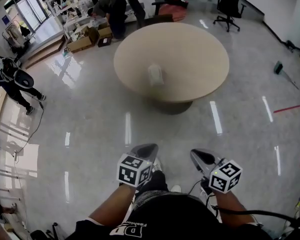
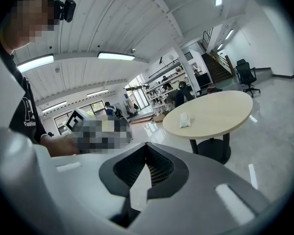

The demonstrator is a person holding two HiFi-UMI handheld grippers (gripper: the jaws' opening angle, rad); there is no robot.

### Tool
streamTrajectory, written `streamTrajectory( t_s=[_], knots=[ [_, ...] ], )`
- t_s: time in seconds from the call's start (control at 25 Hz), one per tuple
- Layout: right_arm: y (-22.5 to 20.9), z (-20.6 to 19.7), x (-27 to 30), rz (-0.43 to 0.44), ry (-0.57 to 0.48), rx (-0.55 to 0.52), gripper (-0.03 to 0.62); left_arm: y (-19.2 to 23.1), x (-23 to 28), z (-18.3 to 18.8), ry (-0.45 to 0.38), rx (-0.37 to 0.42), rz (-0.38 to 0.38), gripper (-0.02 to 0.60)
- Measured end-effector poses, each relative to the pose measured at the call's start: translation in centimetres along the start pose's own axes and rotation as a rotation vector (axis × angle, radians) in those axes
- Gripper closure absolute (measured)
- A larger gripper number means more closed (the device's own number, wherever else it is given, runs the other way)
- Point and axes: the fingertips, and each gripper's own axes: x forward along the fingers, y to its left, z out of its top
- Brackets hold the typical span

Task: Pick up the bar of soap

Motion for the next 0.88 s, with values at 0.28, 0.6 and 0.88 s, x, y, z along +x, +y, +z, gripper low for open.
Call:
streamTrajectory(
  t_s=[0.28, 0.6, 0.88],
  knots=[
    [-4.3, 5.9, 6.6, -0.064, 0.02, -0.028, 0.586, 6.1, 4.6, 6.8, -0.029, 0.022, -0.076, 0.575],
    [-7.6, 11.9, 15.8, -0.112, 0.0, -0.023, 0.586, 15.5, 8.8, 12.8, -0.033, 0.039, -0.112, 0.575],
    [-8.9, 13.6, 19.2, -0.121, 0.035, -0.018, 0.586, 18.4, 11.4, 15.2, -0.021, 0.02, -0.147, 0.575]
  ],
)
